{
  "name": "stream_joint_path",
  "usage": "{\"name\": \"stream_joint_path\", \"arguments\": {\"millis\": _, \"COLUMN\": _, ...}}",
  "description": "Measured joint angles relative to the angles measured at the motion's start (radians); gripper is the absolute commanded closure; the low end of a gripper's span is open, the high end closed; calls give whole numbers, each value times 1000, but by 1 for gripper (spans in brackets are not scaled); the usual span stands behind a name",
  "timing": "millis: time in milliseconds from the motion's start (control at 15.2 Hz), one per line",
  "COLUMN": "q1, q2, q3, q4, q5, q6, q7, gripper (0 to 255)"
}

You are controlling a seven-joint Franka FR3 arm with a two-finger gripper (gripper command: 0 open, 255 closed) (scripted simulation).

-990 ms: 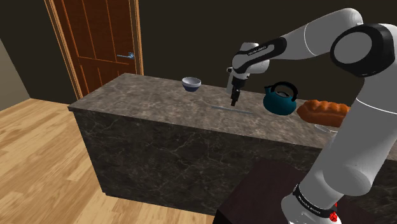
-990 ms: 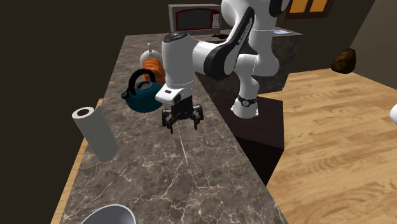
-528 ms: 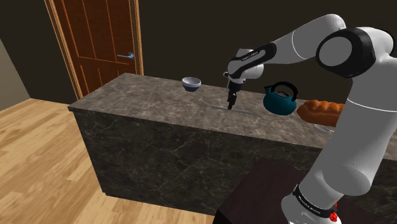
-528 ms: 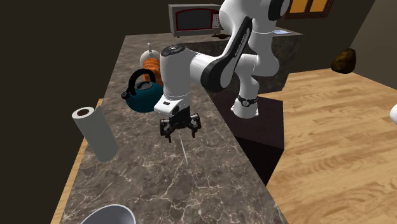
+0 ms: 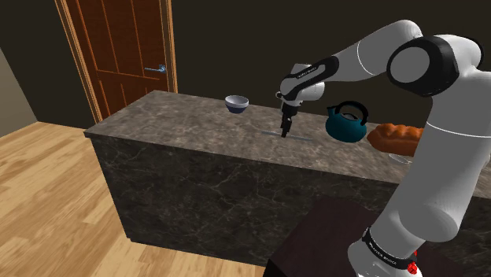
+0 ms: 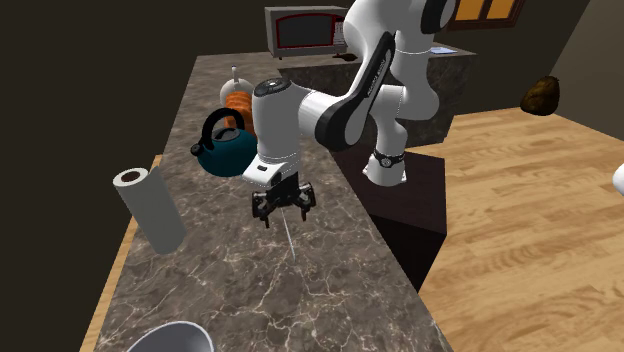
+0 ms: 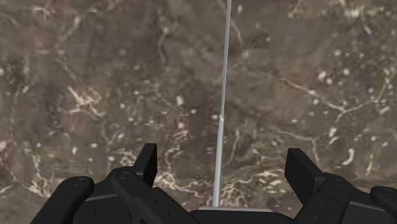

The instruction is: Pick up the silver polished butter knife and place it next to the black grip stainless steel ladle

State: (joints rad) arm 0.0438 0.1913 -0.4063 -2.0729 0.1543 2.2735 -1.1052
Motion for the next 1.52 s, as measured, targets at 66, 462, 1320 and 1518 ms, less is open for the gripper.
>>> {"name": "stream_joint_path", "arguments": {"millis": 66, "q1": 0, "q2": 0, "q3": 0, "q4": 0, "q5": 0, "q6": 0, "q7": 0, "gripper": 255}}
{"name": "stream_joint_path", "arguments": {"millis": 462, "q1": 0, "q2": 0, "q3": 0, "q4": 0, "q5": 0, "q6": 0, "q7": 0, "gripper": 255}}
{"name": "stream_joint_path", "arguments": {"millis": 1320, "q1": 7, "q2": -56, "q3": -7, "q4": 45, "q5": -36, "q6": -94, "q7": 28, "gripper": 255}}
{"name": "stream_joint_path", "arguments": {"millis": 1518, "q1": 9, "q2": -77, "q3": -10, "q4": 64, "q5": -49, "q6": -131, "q7": 37, "gripper": 255}}
